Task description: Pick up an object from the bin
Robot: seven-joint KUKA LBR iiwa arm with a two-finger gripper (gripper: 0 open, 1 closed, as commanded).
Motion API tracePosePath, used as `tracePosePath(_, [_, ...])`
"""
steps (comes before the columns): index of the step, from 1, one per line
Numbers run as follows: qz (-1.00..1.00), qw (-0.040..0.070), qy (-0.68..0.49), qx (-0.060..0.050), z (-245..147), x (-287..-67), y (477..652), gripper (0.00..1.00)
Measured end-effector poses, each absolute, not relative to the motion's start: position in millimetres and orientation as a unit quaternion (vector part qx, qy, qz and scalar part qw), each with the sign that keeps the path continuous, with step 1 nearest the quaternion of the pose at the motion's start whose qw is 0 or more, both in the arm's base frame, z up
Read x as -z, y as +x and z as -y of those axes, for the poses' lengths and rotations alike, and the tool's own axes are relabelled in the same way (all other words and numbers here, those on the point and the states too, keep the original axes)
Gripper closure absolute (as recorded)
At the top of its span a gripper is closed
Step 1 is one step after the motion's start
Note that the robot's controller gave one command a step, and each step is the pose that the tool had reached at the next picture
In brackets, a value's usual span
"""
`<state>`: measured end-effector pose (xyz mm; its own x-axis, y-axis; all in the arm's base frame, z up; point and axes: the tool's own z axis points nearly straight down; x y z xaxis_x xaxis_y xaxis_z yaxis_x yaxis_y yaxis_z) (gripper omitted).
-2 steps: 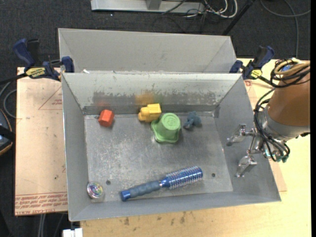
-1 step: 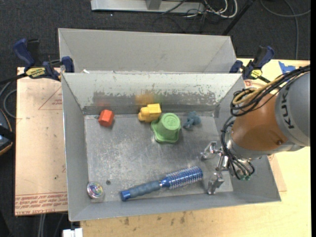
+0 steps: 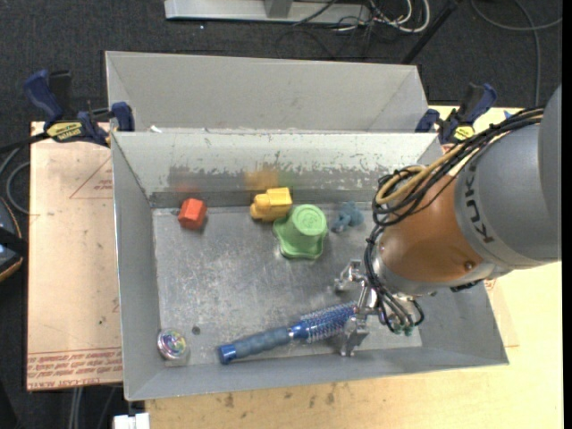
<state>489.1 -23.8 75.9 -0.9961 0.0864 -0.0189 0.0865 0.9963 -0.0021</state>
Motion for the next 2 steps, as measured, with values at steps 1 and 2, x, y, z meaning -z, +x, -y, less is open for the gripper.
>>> tracePosePath(1, [-0.999,0.009,0.043,0.0,23.9,-76.5,489.3,1.0])
tracePosePath(2, [-0.998,0.005,0.058,0.0,35.6,-185.4,532.2,1.0])
